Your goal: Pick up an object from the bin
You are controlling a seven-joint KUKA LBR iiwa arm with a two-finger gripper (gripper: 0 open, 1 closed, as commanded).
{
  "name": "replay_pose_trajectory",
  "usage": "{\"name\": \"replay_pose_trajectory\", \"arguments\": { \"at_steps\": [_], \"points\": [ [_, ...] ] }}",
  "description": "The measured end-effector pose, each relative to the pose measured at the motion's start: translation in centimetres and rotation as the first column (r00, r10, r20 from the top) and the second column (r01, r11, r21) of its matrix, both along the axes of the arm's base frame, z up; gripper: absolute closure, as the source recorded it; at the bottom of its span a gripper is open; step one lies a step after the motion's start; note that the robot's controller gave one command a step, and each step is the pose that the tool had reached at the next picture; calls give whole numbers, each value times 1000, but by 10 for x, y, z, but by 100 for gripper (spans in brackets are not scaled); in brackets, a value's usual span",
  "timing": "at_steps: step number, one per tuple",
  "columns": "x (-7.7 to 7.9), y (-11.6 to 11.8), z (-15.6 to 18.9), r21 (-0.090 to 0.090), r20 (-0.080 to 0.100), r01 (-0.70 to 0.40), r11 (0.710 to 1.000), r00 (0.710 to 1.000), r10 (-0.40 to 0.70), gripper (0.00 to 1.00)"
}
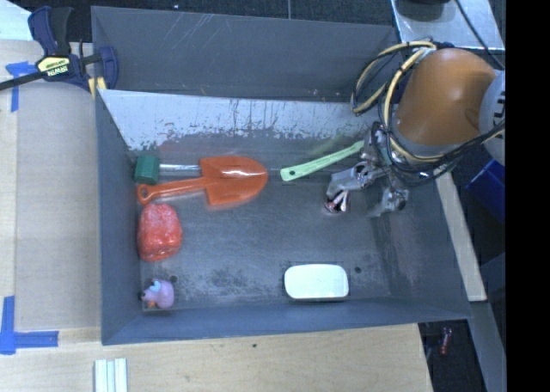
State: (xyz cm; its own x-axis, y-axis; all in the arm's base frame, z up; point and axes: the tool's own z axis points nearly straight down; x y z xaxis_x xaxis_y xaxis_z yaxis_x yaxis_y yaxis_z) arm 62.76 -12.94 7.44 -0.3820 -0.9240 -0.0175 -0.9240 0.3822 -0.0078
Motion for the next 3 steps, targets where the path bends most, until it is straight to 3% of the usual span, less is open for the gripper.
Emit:
{"name": "replay_pose_trajectory", "arguments": {
  "at_steps": [1, 2, 3],
  "points": [
    [-1, 1, -3, -16, 2, -402, 915, 915, 403, 100],
    [-1, 1, -3, -15, 2, -402, 916, 916, 402, 100],
    [-2, 1, 27, -13, 0, -401, 916, 916, 401, 100]
  ]
}}
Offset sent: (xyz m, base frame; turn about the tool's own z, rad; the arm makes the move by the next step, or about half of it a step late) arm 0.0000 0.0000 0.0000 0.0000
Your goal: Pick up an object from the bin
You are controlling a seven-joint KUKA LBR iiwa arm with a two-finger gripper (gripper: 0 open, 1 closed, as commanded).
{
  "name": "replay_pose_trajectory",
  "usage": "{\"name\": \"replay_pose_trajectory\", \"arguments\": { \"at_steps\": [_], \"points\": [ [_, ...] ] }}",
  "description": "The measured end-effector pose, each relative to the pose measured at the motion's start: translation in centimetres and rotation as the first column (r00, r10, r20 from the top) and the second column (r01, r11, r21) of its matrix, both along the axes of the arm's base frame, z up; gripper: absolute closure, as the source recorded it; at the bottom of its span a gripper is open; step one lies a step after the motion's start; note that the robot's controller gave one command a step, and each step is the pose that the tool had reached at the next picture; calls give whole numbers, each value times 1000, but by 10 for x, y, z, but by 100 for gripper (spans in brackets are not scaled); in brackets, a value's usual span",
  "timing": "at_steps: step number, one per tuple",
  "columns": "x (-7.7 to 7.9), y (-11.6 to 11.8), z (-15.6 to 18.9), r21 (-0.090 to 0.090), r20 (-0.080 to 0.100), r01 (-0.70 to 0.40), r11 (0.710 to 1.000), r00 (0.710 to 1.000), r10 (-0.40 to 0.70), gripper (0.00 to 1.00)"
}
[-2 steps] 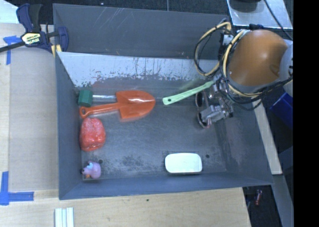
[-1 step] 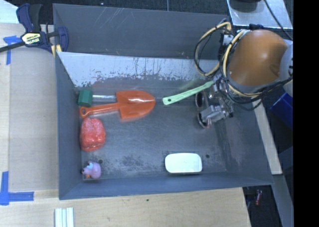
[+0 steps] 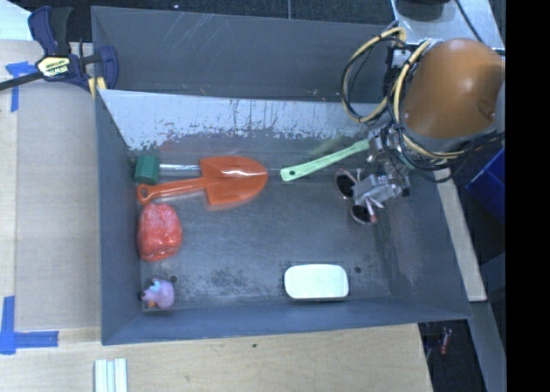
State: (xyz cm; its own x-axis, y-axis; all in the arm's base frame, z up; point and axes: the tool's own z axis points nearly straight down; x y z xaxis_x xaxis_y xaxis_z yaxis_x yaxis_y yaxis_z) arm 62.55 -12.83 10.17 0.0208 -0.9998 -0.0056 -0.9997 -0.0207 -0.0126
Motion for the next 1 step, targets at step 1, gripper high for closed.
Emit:
{"name": "replay_pose_trajectory", "arguments": {
  "at_steps": [1],
  "points": [
    [1, 0, 13, 1, 3, 2, 1000, 1000, -2, 100]
  ]
}}
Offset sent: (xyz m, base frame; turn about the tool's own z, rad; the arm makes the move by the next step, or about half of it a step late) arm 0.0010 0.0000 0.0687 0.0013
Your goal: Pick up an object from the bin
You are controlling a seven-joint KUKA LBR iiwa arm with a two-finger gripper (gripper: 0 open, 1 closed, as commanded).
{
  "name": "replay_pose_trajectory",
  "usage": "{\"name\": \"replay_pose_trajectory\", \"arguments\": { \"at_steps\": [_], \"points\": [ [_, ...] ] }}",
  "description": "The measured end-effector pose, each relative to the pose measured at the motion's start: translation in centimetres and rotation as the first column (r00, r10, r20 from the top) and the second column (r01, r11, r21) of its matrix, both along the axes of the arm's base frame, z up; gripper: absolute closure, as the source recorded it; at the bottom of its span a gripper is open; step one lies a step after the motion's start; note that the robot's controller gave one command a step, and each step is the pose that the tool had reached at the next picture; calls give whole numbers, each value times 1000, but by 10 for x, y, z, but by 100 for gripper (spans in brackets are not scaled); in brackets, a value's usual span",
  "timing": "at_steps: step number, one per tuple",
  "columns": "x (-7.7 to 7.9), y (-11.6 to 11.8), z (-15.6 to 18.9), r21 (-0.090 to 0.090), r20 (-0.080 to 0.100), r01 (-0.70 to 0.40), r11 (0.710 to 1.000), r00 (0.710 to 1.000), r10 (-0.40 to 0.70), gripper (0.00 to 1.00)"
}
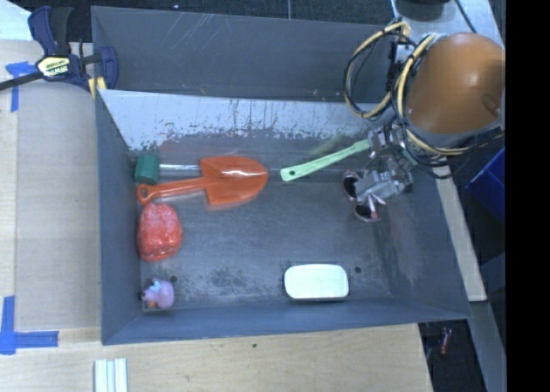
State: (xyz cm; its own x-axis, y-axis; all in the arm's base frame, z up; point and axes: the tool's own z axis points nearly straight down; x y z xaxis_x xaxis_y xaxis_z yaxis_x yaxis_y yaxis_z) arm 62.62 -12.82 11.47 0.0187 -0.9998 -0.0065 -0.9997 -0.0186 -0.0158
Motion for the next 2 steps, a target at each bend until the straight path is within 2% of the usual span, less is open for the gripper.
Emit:
{"name": "replay_pose_trajectory", "arguments": {
  "at_steps": [1, 2],
  "points": [
    [-2, 1, 24, 3, -7, 0, 1000, 1000, 0, 100],
    [0, 0, 54, 1, 2, 1, 1000, 1000, -1, 100]
  ]
}}
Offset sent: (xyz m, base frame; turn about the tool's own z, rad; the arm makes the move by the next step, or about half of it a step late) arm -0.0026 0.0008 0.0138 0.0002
